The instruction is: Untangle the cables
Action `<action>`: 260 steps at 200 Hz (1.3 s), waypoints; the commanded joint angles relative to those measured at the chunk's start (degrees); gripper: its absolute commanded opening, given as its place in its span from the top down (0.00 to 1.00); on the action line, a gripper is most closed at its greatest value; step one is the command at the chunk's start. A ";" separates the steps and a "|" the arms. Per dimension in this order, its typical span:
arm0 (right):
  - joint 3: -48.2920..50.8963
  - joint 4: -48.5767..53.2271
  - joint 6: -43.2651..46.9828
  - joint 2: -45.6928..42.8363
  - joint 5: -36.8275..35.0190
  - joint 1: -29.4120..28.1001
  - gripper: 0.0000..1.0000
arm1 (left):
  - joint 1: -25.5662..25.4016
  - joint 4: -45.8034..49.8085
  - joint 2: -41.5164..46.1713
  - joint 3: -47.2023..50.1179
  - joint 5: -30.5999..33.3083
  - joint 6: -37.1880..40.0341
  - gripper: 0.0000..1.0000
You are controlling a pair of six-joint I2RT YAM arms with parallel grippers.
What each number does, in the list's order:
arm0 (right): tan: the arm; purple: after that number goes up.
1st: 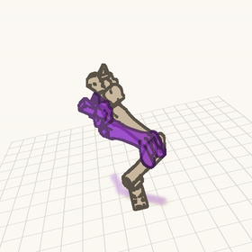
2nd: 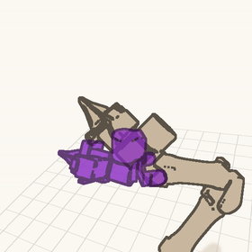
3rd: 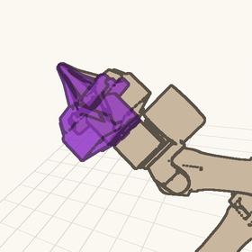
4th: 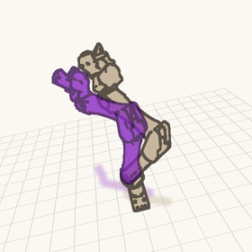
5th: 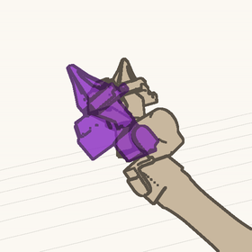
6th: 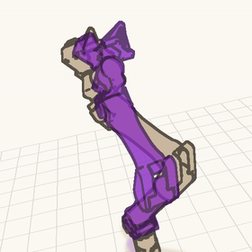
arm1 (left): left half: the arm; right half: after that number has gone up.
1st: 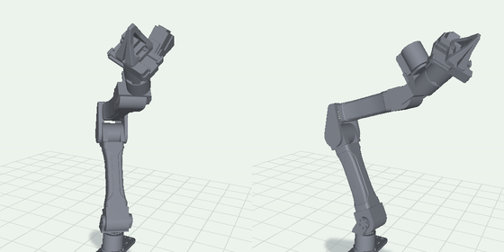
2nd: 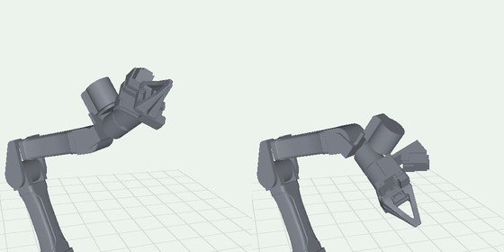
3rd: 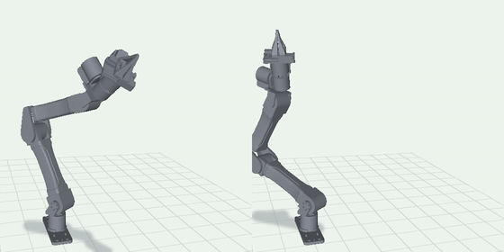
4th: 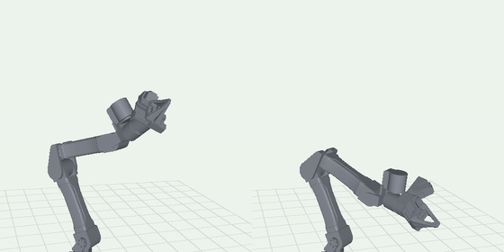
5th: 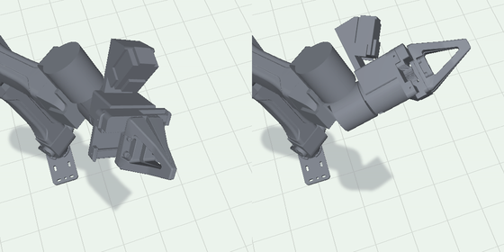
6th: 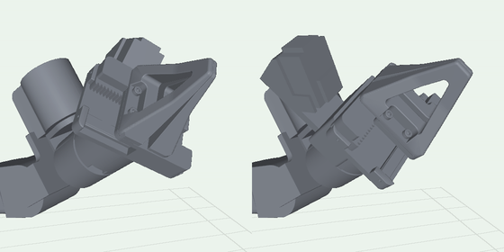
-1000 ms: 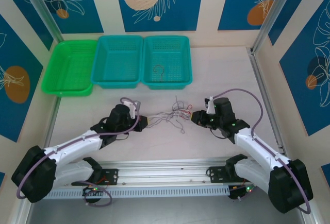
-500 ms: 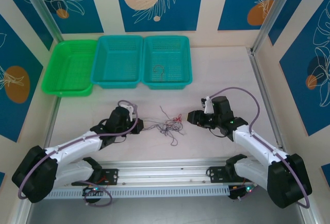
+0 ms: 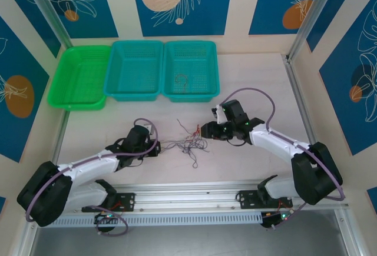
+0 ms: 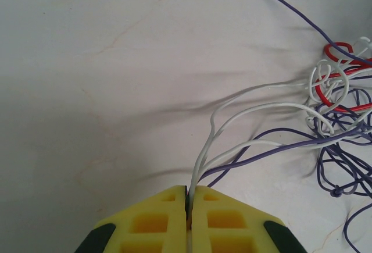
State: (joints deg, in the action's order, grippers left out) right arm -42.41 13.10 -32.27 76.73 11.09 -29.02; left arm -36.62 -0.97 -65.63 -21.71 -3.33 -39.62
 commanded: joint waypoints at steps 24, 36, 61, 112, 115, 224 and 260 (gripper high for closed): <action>-9.56 1.64 3.71 7.62 -0.93 -0.24 0.53 | 0.65 0.43 3.03 1.06 1.31 -0.29 1.00; -12.01 3.05 4.78 10.41 -2.57 -0.66 0.54 | 0.59 0.66 3.48 1.06 1.37 -0.29 1.00; -15.08 4.64 5.33 15.22 -4.49 -1.04 0.56 | 0.59 1.21 4.22 1.05 1.57 -0.38 1.00; -14.89 3.34 3.99 17.67 -3.24 -2.10 0.71 | 0.81 1.94 5.24 1.06 2.01 -0.29 1.00; -14.85 3.33 3.91 17.62 -3.39 -2.10 0.72 | 0.85 1.98 5.23 0.99 2.06 -0.22 1.00; 1.76 -0.39 -4.95 -9.26 -17.58 11.61 1.00 | 12.00 19.41 17.96 3.84 8.95 -2.38 1.00; 5.41 3.13 -6.13 -21.72 -19.50 21.38 1.00 | 17.12 23.45 23.44 4.84 8.41 -0.90 1.00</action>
State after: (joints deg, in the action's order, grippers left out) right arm -38.52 13.58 -36.47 60.90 -0.62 -13.58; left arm -23.35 11.53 -43.97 -19.44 0.36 -41.47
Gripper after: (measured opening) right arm 0.059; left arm 0.060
